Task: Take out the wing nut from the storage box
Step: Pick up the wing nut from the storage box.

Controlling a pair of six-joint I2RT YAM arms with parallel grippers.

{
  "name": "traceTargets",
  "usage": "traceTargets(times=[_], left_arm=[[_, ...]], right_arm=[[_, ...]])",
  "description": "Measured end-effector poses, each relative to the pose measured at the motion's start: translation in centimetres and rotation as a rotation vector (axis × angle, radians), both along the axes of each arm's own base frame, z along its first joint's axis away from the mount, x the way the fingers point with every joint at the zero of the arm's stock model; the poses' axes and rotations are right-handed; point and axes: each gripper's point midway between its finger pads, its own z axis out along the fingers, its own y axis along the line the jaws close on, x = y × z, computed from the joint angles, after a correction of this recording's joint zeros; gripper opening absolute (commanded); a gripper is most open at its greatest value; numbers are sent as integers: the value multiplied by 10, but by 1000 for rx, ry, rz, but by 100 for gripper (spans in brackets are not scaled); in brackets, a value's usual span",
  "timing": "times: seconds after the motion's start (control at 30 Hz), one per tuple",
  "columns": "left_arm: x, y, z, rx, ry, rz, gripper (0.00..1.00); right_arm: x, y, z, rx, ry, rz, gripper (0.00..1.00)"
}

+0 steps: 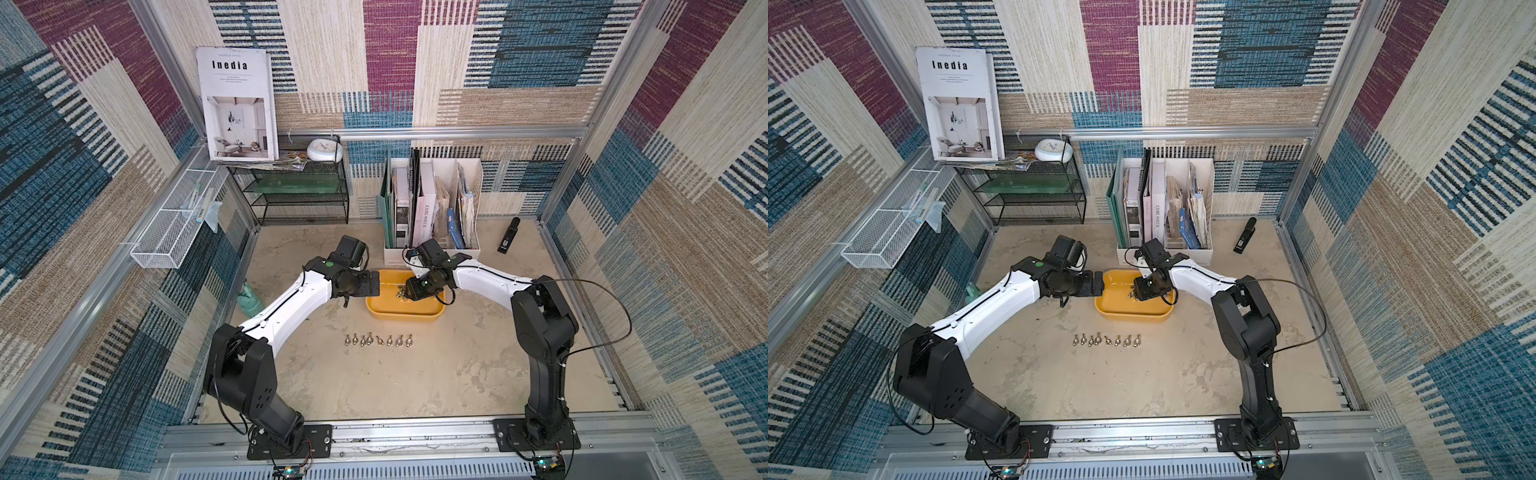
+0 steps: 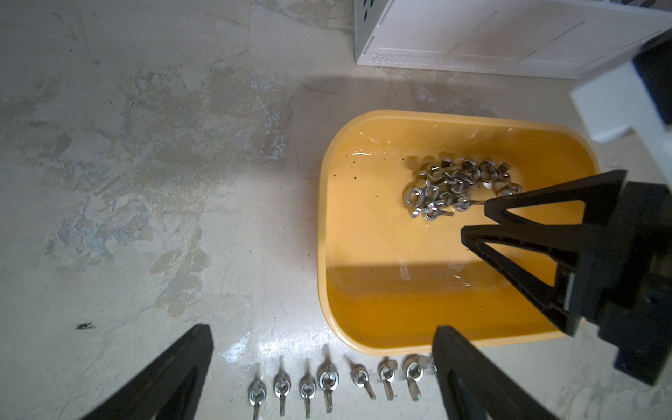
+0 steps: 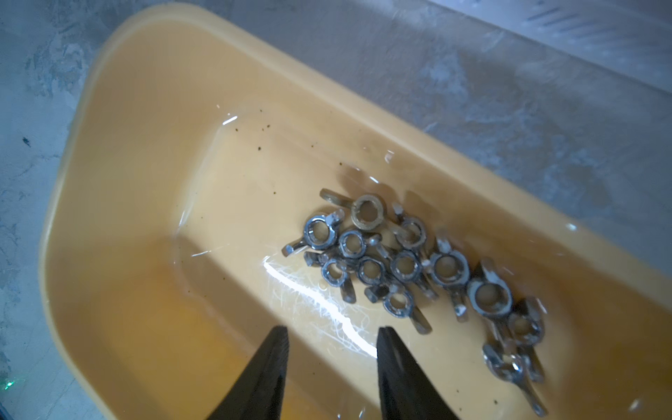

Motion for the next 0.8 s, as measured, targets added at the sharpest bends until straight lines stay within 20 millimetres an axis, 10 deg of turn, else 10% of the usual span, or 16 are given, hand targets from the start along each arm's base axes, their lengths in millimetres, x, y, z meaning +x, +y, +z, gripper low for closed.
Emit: traceTargets(times=[0.8], left_arm=[[-2, -13, 7, -65, -25, -65, 99]], right_arm=[[11, -19, -23, -70, 20, 26, 50]])
